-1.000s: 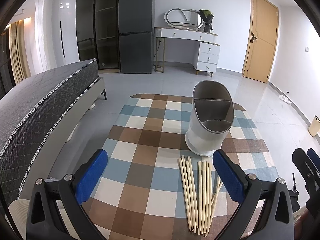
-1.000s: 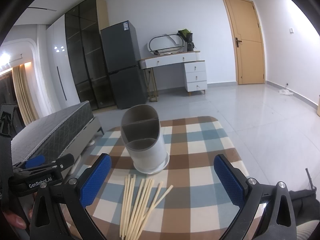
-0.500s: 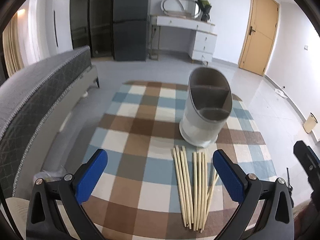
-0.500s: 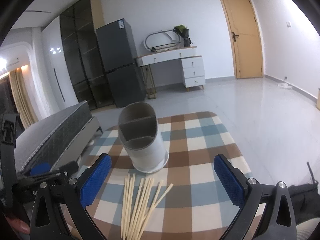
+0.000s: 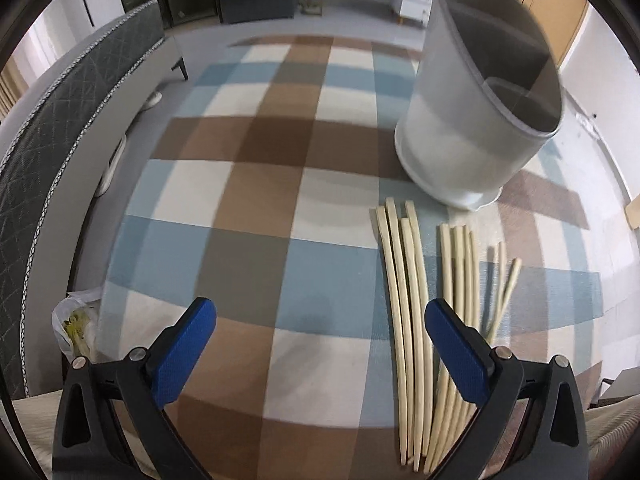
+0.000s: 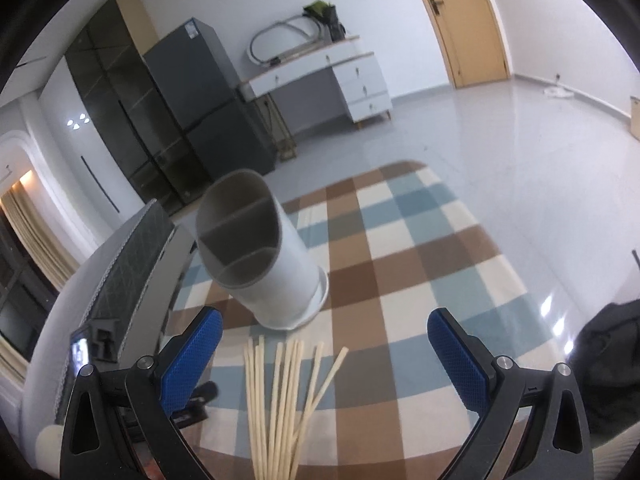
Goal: Organize utensils
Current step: 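Lower the left tool toward the chopsticks while the right tool also descends toward them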
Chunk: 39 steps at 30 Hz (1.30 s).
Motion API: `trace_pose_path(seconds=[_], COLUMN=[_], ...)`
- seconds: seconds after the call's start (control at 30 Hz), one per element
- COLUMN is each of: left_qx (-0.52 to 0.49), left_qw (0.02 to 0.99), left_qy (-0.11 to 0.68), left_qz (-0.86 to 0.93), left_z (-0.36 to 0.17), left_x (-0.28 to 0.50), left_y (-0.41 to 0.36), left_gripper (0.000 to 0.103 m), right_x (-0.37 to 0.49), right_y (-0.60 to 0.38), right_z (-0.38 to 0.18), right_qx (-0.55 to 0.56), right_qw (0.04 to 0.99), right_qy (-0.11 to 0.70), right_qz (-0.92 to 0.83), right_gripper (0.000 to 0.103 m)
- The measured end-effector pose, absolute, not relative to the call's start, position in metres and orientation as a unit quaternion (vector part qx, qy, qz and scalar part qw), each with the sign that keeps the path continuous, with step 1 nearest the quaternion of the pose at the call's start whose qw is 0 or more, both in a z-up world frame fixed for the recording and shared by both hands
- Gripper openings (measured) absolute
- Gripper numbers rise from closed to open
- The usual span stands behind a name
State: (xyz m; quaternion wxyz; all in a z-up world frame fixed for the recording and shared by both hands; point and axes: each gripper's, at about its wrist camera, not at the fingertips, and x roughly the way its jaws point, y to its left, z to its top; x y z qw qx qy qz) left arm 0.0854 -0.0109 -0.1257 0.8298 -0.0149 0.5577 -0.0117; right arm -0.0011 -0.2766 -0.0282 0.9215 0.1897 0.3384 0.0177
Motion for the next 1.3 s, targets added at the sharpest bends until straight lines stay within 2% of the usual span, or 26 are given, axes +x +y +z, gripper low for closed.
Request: trace_pose_path(seconds=[0.13, 0.3, 0.63, 0.7, 0.87, 0.9, 0.97, 1.0, 1.07, 1.13, 1.3], left_qx=[-0.008, 0.015, -0.014, -0.015, -0.003, 0.001, 0.008, 0.009, 0.004, -0.017, -0.049], left_qw=[0.818, 0.812, 0.798, 0.8, 0.806, 0.807, 0.807, 0.806, 0.8, 0.794, 0.81], left_qy=[0.576, 0.583, 0.602, 0.6, 0.591, 0.59, 0.59, 0.591, 0.599, 0.605, 0.581], left_qz=[-0.004, 0.014, 0.006, 0.006, -0.013, -0.017, -0.028, -0.03, -0.038, -0.049, -0.069], left_z=[-0.137, -0.15, -0.156, -0.154, -0.147, -0.146, -0.144, -0.144, -0.143, -0.143, -0.12], left_x=[0.092, 0.094, 0.101, 0.107, 0.12, 0.123, 0.127, 0.126, 0.123, 0.116, 0.096], left_y=[-0.017, -0.021, -0.02, -0.019, -0.034, -0.038, -0.046, -0.048, -0.052, -0.051, -0.04], left_gripper=[0.094, 0.093, 0.092, 0.083, 0.05, 0.046, 0.028, 0.023, 0.003, 0.002, 0.002], right_x=[0.01, 0.017, 0.023, 0.023, 0.025, 0.026, 0.027, 0.027, 0.029, 0.03, 0.039], right_y=[-0.278, -0.279, -0.275, -0.276, -0.279, -0.28, -0.286, -0.289, -0.293, -0.295, -0.294], right_z=[-0.037, -0.045, -0.046, -0.045, -0.044, -0.045, -0.046, -0.047, -0.05, -0.055, -0.079], right_qx=[0.194, 0.208, 0.21, 0.209, 0.217, 0.218, 0.223, 0.226, 0.226, 0.225, 0.237], right_qw=[0.914, 0.902, 0.896, 0.897, 0.894, 0.893, 0.891, 0.889, 0.886, 0.88, 0.852], right_qy=[0.357, 0.376, 0.388, 0.387, 0.39, 0.392, 0.395, 0.397, 0.405, 0.417, 0.465], right_qz=[0.024, 0.041, 0.049, 0.048, 0.046, 0.042, 0.036, 0.032, 0.028, 0.026, 0.036], right_gripper=[0.103, 0.103, 0.103, 0.103, 0.103, 0.103, 0.103, 0.103, 0.103, 0.101, 0.079])
